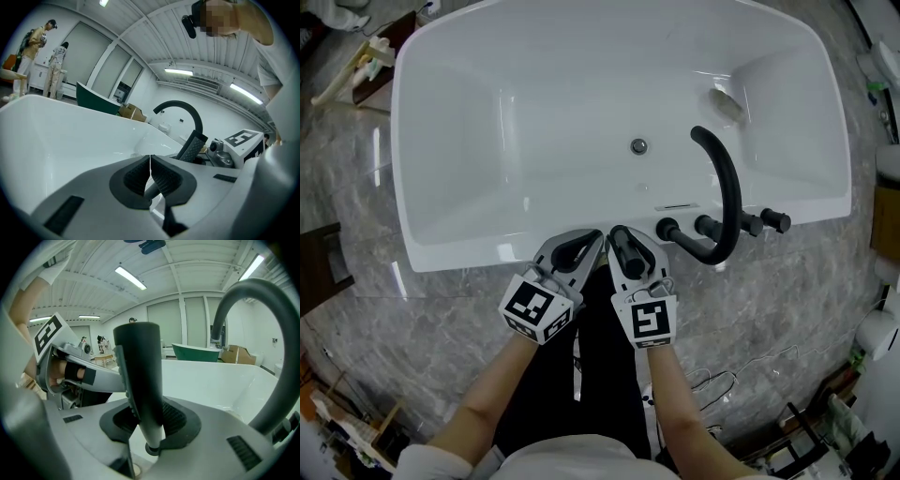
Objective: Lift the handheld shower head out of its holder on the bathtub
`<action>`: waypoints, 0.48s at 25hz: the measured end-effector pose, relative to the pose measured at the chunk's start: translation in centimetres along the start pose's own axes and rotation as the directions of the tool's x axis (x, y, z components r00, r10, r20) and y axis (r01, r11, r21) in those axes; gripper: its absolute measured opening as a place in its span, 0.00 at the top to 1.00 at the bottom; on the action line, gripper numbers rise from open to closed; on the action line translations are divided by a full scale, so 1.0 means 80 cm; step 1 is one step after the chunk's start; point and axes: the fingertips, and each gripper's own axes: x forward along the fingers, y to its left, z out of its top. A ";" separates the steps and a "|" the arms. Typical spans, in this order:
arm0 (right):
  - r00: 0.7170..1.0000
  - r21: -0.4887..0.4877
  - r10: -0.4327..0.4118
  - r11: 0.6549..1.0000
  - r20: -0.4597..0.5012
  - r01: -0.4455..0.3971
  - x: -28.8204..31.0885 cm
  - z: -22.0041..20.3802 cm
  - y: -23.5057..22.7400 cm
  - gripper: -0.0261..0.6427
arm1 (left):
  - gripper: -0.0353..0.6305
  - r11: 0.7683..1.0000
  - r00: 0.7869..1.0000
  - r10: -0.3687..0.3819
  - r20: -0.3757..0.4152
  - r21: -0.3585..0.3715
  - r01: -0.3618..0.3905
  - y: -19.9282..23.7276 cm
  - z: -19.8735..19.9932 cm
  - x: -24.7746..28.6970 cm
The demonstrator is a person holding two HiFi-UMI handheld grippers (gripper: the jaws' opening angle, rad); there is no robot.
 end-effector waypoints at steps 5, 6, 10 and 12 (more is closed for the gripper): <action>1.000 -0.001 -0.014 1.000 0.021 0.014 -0.012 0.016 -0.002 0.78 | 0.93 1.000 1.000 0.002 0.020 0.019 -0.003 -0.008 0.018 -0.003; 1.000 0.000 -0.016 1.000 0.024 0.016 -0.016 0.019 -0.001 0.78 | 0.93 1.000 1.000 0.002 0.022 0.023 -0.002 -0.010 0.022 -0.006; 0.999 -0.002 -0.019 1.000 0.039 0.019 -0.027 0.035 0.002 0.78 | 0.93 0.999 1.000 -0.004 0.029 0.040 0.003 -0.019 0.035 -0.015; 0.999 -0.007 -0.019 1.000 0.046 0.019 -0.033 0.043 0.004 0.78 | 0.93 0.999 1.000 -0.009 0.029 0.047 0.007 -0.025 0.040 -0.020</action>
